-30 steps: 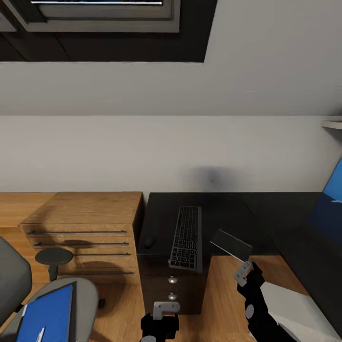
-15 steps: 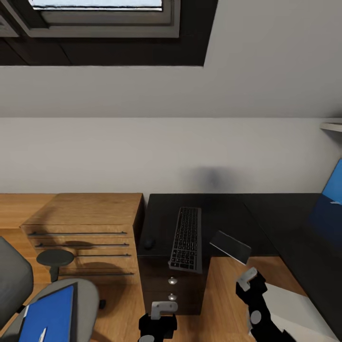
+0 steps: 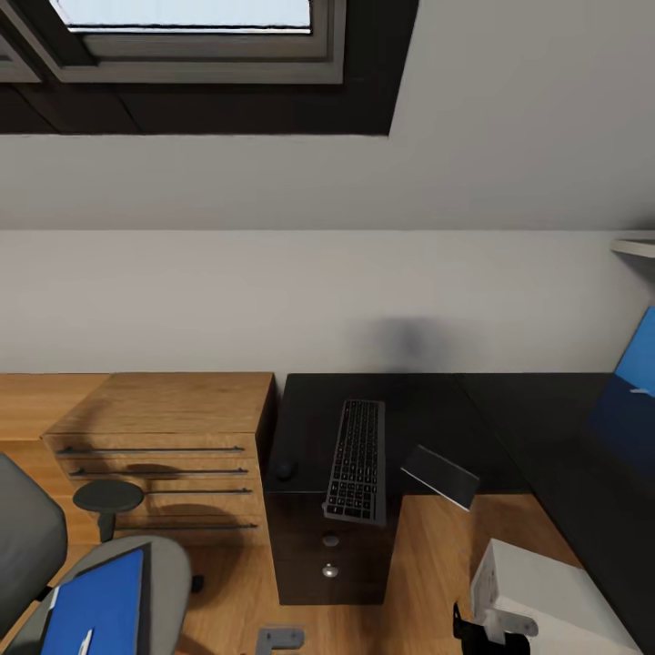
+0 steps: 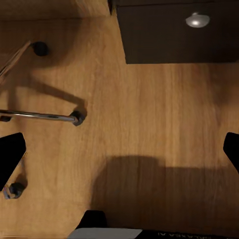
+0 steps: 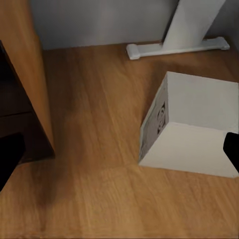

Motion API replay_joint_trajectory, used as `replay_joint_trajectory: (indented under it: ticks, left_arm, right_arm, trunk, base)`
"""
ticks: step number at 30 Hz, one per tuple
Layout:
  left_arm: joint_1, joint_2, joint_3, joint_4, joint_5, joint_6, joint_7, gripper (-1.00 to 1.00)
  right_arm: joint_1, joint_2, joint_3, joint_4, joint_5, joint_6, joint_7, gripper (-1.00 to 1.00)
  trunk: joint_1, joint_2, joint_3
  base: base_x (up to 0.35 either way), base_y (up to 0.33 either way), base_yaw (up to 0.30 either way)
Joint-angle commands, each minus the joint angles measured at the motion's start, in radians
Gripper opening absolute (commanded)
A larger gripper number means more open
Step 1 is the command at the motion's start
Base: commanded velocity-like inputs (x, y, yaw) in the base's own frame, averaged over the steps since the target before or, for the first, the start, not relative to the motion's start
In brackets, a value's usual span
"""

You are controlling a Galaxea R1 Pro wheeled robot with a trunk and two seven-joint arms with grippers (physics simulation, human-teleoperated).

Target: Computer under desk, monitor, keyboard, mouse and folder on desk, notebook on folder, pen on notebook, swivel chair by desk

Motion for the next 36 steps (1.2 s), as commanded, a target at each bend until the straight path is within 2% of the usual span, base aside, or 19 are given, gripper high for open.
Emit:
replay_joint_trajectory:
  ticks: [1, 2, 3, 6, 10, 11, 12, 19, 20, 27, 36]
  left_arm:
    - [-0.001, 0.0, -0.006, 0.015, 0.002, -0.01, 0.008, 1.0]
    - [-0.001, 0.0, -0.007, 0.031, 0.002, -0.023, 0.008, 1.0]
    - [-0.001, -0.002, -0.009, 0.11, 0.001, -0.062, 0.002, 1.0]
    - [-0.001, -0.004, -0.009, 0.172, 0.001, -0.078, -0.024, 1.0]
    - [-0.001, -0.003, -0.004, 0.24, 0.005, -0.123, -0.12, 1.0]
    - [-0.001, -0.003, -0.003, 0.244, 0.006, -0.128, -0.132, 1.0]
    - [-0.001, -0.001, 0.004, 0.254, 0.024, -0.139, -0.16, 1.0]
    - [-0.001, -0.002, 0.037, 0.26, 0.096, -0.148, -0.178, 1.0]
    - [-0.001, -0.002, 0.04, 0.26, 0.105, -0.148, -0.18, 1.0]
    - [-0.002, -0.002, 0.04, 0.26, 0.108, -0.148, -0.181, 1.0]
    - [-0.001, -0.002, 0.042, 0.26, 0.109, -0.148, -0.181, 1.0]
  right_arm:
    - [-0.001, 0.004, 0.009, 0.012, -0.01, -0.01, 0.0, 1.0]
    - [-0.001, 0.008, 0.009, 0.023, -0.013, -0.015, 0.003, 1.0]
    - [-0.001, 0.021, 0.009, 0.055, -0.02, -0.029, 0.014, 1.0]
    - [-0.001, 0.026, 0.009, 0.065, -0.022, -0.033, 0.018, 1.0]
    - [-0.001, 0.029, 0.009, 0.07, -0.023, -0.036, 0.02, 1.0]
    - [-0.001, 0.029, 0.009, 0.071, -0.023, -0.036, 0.02, 1.0]
    - [-0.001, 0.032, 0.009, 0.071, -0.022, -0.037, 0.02, 1.0]
    - [-0.001, 0.041, 0.01, 0.072, -0.017, -0.038, 0.02, 1.0]
    - [-0.001, 0.048, 0.01, 0.073, -0.017, -0.038, 0.02, 1.0]
    - [-0.001, 0.068, 0.01, 0.074, -0.016, -0.038, 0.02, 1.0]
    - [-0.001, 0.081, 0.01, 0.075, -0.014, -0.038, 0.02, 1.0]
  trunk:
    - [-0.004, 0.006, 0.002]
    - [-0.008, 0.013, 0.005]
    - [-0.011, 0.02, 0.008]
    - [-0.023, 0.041, 0.018]
    - [-0.038, 0.069, 0.03]
    - [-0.042, 0.076, 0.033]
    - [-0.046, 0.083, 0.036]
    - [-0.073, 0.132, 0.058]
    - [-0.077, 0.139, 0.062]
    - [-0.103, 0.188, 0.083]
    - [-0.138, 0.251, 0.111]
  base:
    - [0.0, 0.0, 0.0]
    - [0.0, 0.0, 0.0]
    - [0.0, 0.0, 0.0]
    - [0.0, 0.0, 0.0]
    - [0.0, 0.0, 0.0]
    - [0.0, 0.0, 0.0]
    - [0.0, 0.0, 0.0]
    - [0.0, 0.0, 0.0]
    - [-0.225, 0.0, 0.0]
    - [-0.307, -0.021, 0.033]
    - [-0.178, -0.06, 0.226]
